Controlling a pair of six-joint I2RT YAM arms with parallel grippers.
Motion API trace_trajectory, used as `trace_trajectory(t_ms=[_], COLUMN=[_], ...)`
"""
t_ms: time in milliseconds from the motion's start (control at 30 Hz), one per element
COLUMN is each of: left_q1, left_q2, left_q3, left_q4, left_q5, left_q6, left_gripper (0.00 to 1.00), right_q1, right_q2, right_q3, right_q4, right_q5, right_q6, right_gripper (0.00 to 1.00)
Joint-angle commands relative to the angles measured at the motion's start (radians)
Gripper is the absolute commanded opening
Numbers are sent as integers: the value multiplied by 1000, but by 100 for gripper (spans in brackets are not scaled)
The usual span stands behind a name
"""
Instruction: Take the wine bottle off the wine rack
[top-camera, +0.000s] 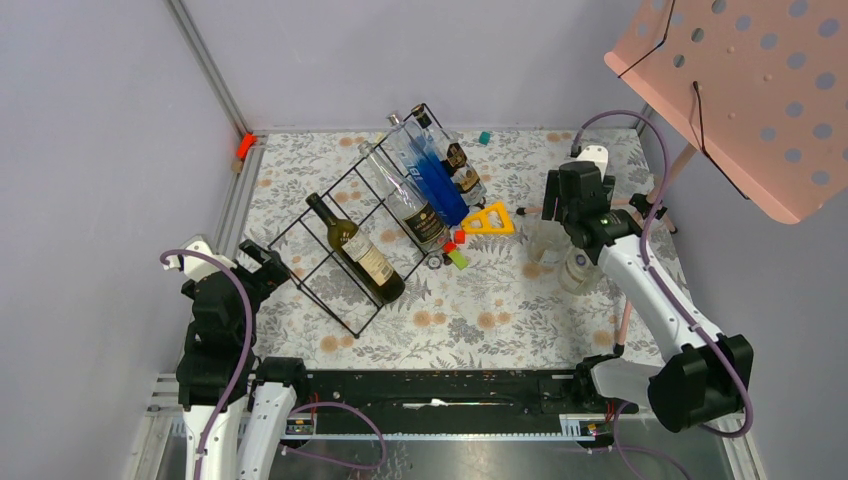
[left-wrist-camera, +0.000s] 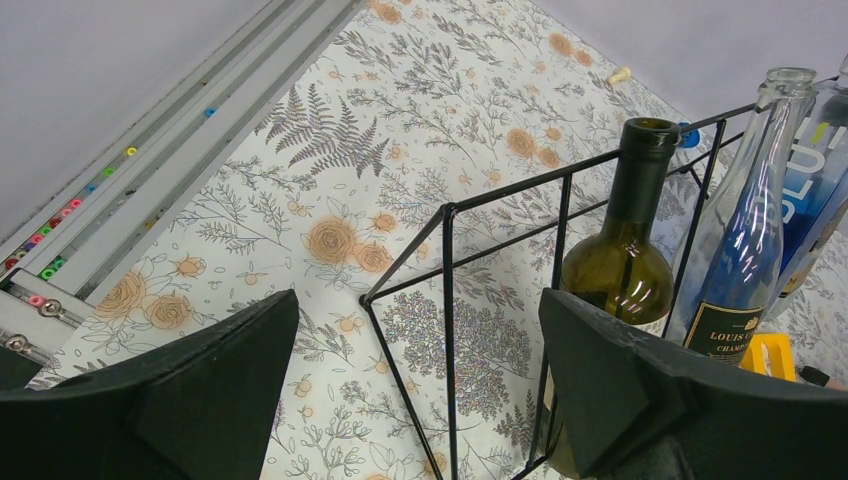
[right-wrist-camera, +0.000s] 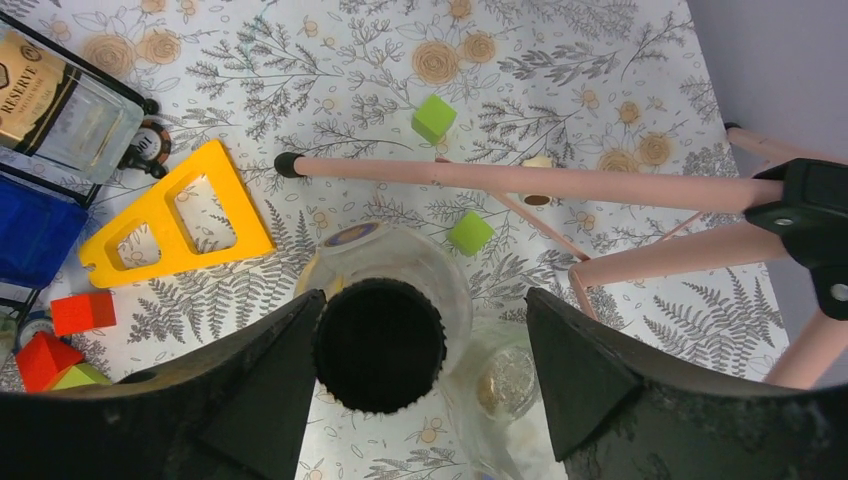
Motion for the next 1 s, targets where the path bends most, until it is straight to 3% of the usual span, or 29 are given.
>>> trace_trajectory(t_ms=[0, 600, 800, 967], left_q1=[-1, -1, -1, 1], left_q2=[11, 16, 18, 15], left_q3=[-2, -3, -5, -5], left_q4=[56, 57, 61, 62], left_q5=[18, 23, 28, 27], left_q6=[15, 14, 16, 16], left_gripper=[99, 99, 99, 99], right_q1=[-11, -9, -4, 91], right_q2=[-68, -192, -170, -109], right_q3=[66, 230, 256, 299], right_q4=[-40, -74, -72, -75], right_q5=[22, -263, -442, -434], right_q6=[-28, -77, -115, -146], right_gripper=[80, 84, 83, 83])
